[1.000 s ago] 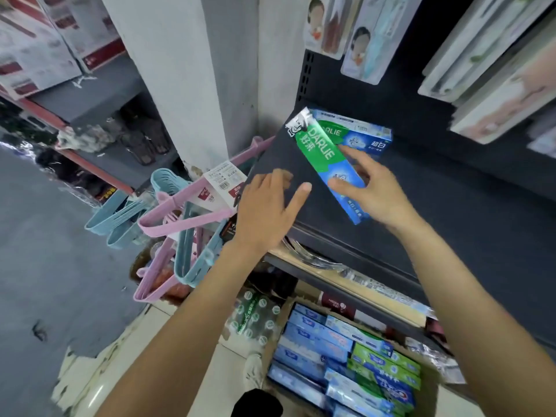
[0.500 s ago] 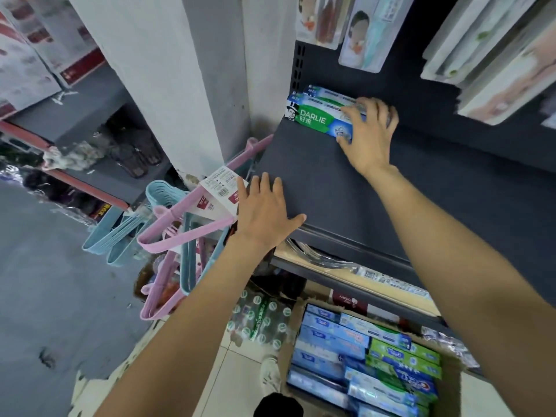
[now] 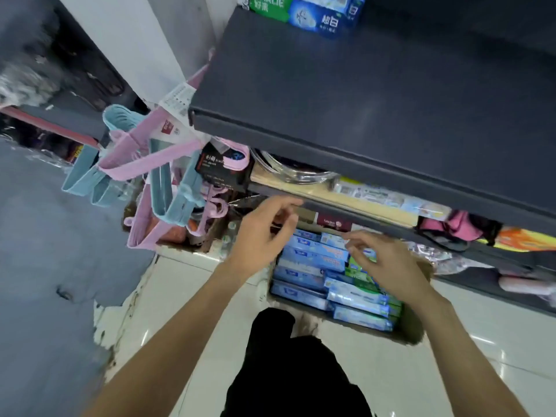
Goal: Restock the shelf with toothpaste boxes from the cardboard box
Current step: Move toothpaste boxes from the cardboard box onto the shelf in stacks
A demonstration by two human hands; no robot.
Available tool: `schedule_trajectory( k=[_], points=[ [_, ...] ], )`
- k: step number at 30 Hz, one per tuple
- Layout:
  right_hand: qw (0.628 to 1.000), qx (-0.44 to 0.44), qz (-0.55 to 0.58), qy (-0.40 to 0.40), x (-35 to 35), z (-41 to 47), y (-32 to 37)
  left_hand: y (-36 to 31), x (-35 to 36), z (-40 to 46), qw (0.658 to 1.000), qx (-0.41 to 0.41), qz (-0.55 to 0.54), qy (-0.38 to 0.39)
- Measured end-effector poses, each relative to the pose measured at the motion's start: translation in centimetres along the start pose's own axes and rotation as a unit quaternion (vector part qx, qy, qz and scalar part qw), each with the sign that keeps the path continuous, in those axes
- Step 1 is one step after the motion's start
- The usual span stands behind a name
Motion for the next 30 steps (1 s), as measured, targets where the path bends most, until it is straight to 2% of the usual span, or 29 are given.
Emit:
schedule_trajectory(
  k=[3,6,9,12,14,16,18,22,24,27,30],
  points=[
    [0.996,0.065,-0.023,0.062,5.9,-3.3,-8.0,8.0,6.2,-5.0,0.979,-0.165,0.067,0.104],
    [0.977,0.11,-0.12,0.139,11.4,-5.0,-14.9,15.3,11.4,-9.6,0.914,-0.329,0.126,0.203],
    [0.96,0.147,-0.15,0.184,15.8,-6.2,-19.8,18.8,15.9,-11.4,0.876,-0.345,0.195,0.276],
    [0.951,0.245,-0.081,0.169,18.7,-7.5,-24.2,22.0,20.5,-12.1,0.855,-0.337,0.234,0.316],
    [0.933,0.345,0.03,0.102,19.6,-8.8,-27.3,24.3,23.1,-13.0,0.85,-0.402,0.179,0.289],
    [0.897,0.421,0.126,0.051,20.6,-10.1,-29.4,26.0,25.3,-13.9,0.845,-0.477,0.092,0.224],
    [0.876,0.451,0.163,0.049,22.0,-10.8,-30.3,27.0,27.5,-14.6,0.843,-0.509,0.031,0.171],
    [0.856,0.467,0.204,0.083,24.1,-10.9,-30.8,28.6,30.6,-15.4,0.823,-0.545,0.009,0.162],
    [0.854,0.463,0.221,0.08,24.0,-10.6,-30.9,28.9,30.9,-15.2,0.816,-0.558,0.003,0.149],
    [0.875,0.445,0.187,0.044,21.4,-10.3,-30.5,27.7,30.1,-14.6,0.832,-0.531,0.046,0.154],
    [0.899,0.401,0.166,-0.061,16.2,-10.1,-28.4,24.9,28.7,-13.8,0.864,-0.494,-0.022,0.092]
  ],
)
Point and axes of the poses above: each hand's wrist, its own z-axis towards the middle knuckle, its own x-axis out of the palm, y = z × x, the point moved 10 cm from there along z, towards the middle knuckle, and after that the axes turned 7 degrees about -z, right-handed, at the moved point
